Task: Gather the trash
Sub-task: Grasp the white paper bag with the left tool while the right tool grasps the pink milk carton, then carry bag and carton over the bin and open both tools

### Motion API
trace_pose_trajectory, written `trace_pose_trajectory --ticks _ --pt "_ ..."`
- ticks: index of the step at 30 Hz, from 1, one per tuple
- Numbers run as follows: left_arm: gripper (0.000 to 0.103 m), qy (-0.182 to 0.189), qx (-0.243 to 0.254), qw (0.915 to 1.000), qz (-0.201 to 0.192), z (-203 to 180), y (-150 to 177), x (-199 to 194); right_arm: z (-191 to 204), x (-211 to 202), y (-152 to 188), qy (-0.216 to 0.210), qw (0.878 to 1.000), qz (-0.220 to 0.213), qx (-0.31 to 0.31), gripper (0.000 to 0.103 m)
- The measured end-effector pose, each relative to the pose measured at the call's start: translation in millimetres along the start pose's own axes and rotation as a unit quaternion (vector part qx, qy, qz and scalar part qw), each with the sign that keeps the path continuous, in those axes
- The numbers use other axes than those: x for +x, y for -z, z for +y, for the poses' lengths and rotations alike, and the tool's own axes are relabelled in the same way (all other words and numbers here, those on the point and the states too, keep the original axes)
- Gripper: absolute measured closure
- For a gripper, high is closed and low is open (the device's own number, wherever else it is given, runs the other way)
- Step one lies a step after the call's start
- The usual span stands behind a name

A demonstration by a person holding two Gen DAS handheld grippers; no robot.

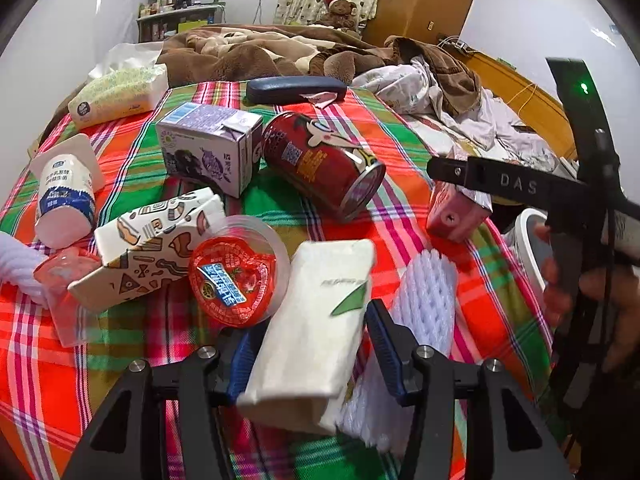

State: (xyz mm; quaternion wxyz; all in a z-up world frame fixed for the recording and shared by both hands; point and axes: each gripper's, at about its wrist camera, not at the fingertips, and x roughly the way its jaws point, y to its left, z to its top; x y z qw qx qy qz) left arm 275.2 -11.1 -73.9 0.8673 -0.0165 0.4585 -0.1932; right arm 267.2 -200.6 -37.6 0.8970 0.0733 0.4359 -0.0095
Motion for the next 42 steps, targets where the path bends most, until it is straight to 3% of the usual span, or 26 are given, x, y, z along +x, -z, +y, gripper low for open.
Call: trace_pose_trajectory --ticks 4,9,14,26,42 --pt "0.064 0.002 -0.014 0.9999 -0.004 0.0 -3.3 2.4 0.9 -0.7 0.5 0.000 1.000 -0.003 -0.002 0.058" --pt "0.078 0.007 -0.022 0.9996 -0.015 -1.8 -4.6 -1.8 -0.7 -2.9 3.0 -0.006 1.000 -0.010 -0.006 0.060" --pt "0.079 0.000 -0.029 0.9993 -0.022 -2.4 -4.4 -4.6 -6.2 -7.7 7.1 -0.017 1.000 -0.018 0.003 0.065" --pt "0.079 -0.010 -0.038 0.9976 -0.056 -11.7 -5.5 -29.8 -16.5 -31.4 13.9 -0.054 0.998 -0.040 0.018 0.065" --pt "0.079 0.002 -0.008 0.9953 -0.097 -53.2 -4.0 -74.9 -37.8 -86.4 32.6 -0.076 0.994 -0.078 0.026 0.065"
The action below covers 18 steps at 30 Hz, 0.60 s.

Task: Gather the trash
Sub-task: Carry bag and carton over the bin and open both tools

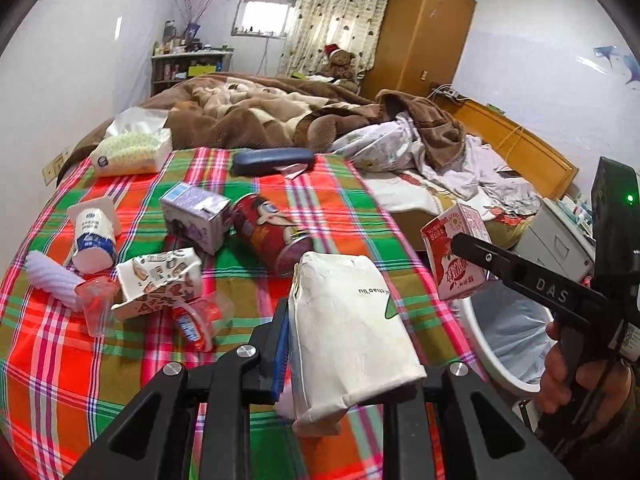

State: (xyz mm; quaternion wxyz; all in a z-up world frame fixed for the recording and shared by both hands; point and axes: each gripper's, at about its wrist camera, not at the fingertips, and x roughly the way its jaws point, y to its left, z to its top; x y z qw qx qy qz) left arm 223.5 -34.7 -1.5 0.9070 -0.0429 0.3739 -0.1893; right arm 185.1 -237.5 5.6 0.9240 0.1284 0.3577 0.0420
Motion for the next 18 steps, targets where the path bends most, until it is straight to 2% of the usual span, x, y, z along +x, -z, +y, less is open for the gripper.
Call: trace_pose_trajectory --ticks 11,18 --pt "0.079 0.040 0.036 0.9984 -0.015 -64.0 -1.0 -12.3 -37.0 -48.0 10.7 0.030 0.999 -0.029 0.018 0.065" --pt "0.079 0.069 0.065 0.9954 -0.008 -112.6 3.3 -6.0 -65.0 -66.0 18.0 0.057 0.997 -0.036 0.033 0.065"
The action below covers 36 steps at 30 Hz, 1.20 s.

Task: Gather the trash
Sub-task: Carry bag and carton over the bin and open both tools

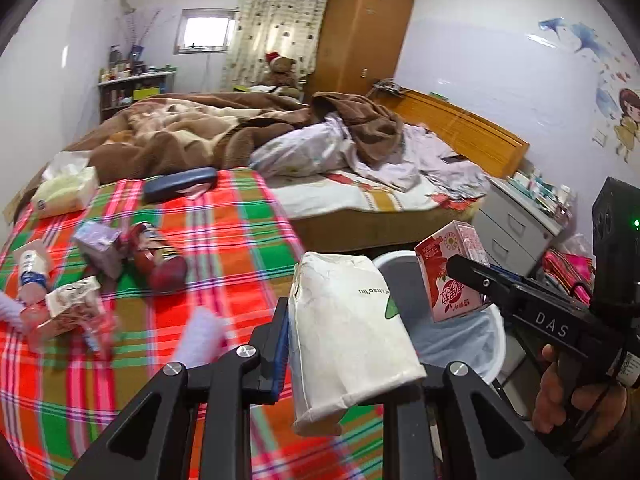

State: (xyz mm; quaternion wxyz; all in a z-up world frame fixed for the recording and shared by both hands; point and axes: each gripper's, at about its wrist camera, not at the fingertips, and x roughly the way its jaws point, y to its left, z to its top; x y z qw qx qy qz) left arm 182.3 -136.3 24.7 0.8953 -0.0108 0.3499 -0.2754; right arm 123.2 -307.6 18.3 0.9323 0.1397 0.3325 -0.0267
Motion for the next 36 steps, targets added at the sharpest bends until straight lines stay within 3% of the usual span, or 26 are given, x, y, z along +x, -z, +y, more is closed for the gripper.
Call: trace_pose_trajectory --ticks 10,18,30,32,34,36 --pt "0.079 0.045 0.030 0.9982 0.026 -57.9 2.2 35.0 -47.1 -7.4 8.9 0.036 0.999 0.014 0.015 0.065" --pt "0.079 0.058 0.061 0.9949 0.054 -92.7 10.4 67.0 -70.7 -7.1 20.7 0.070 0.997 0.030 0.010 0.065" --pt "0.079 0.068 0.076 0.9905 0.092 -114.4 15.6 107.1 -89.2 2.2 25.3 0.088 0.995 0.054 -0.005 0.065" --pt "0.076 0.067 0.077 0.9906 0.091 -115.5 16.5 108.3 -90.4 3.1 26.3 0.088 0.994 0.056 -0.007 0.064" --pt "0.064 0.068 0.074 0.9906 0.093 -115.6 17.0 109.7 -92.2 2.7 27.2 0.091 0.994 0.055 -0.004 0.064" --pt "0.062 0.070 0.072 0.9906 0.092 -115.0 18.1 109.9 -91.5 1.8 27.9 0.092 0.994 0.053 -0.004 0.059"
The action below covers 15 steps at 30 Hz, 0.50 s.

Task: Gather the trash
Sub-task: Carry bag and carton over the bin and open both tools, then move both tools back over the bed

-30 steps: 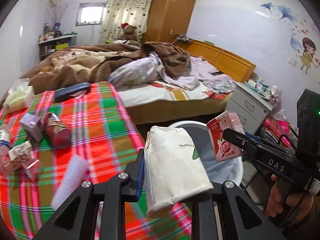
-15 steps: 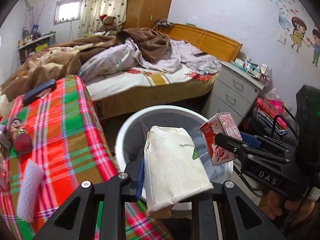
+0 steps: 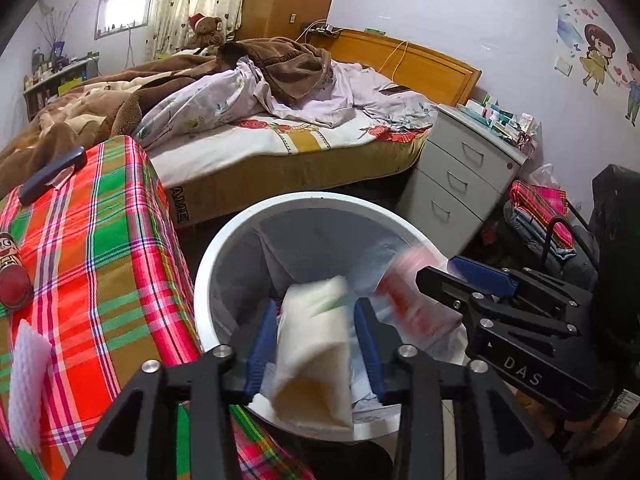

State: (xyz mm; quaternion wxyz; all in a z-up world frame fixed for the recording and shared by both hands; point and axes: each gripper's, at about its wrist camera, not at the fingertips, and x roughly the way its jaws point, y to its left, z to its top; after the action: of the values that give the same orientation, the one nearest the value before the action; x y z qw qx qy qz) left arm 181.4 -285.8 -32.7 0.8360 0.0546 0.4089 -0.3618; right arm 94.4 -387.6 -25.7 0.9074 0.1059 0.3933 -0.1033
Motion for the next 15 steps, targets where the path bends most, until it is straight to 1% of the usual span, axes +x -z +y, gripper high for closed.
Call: trace_pose_trajectory --ticks 1,2,3,6,9,11,15 --pt "0.059 -0.003 0.001 1.0000 -0.001 0.0 -0.1 -0.5 -0.1 1.0 -0.7 0.000 1.000 0.001 0.000 0.048" --pt "0.056 -0.008 0.004 1.0000 -0.002 -0.5 -0.3 -0.8 -0.3 0.3 -0.6 -0.002 1.000 0.000 0.000 0.042" --pt "0.054 -0.012 0.005 0.9999 -0.004 -0.1 -0.5 -2.0 -0.8 0.1 -0.6 -0.003 1.000 -0.001 0.000 0.042" --pt "0.054 -0.002 -0.004 1.0000 -0.008 3.4 -0.7 -6.3 -0.6 -2.2 -0.9 -0.001 1.000 -0.003 0.002 0.042" --pt "0.054 -0.015 0.002 0.9998 -0.014 3.1 -0.4 -12.6 1.4 -5.3 0.0 -0.006 1.000 -0.005 0.004 0.042" --pt "0.054 -0.012 0.001 0.9998 -0.018 4.4 1.0 -18.0 3.3 -6.0 -0.3 -0.006 1.000 -0.007 0.003 0.042" --pt "0.054 -0.019 -0.001 0.9995 -0.027 7.3 3.8 -29.6 8.8 -10.0 -0.6 -0.011 1.000 -0.012 0.002 0.042"
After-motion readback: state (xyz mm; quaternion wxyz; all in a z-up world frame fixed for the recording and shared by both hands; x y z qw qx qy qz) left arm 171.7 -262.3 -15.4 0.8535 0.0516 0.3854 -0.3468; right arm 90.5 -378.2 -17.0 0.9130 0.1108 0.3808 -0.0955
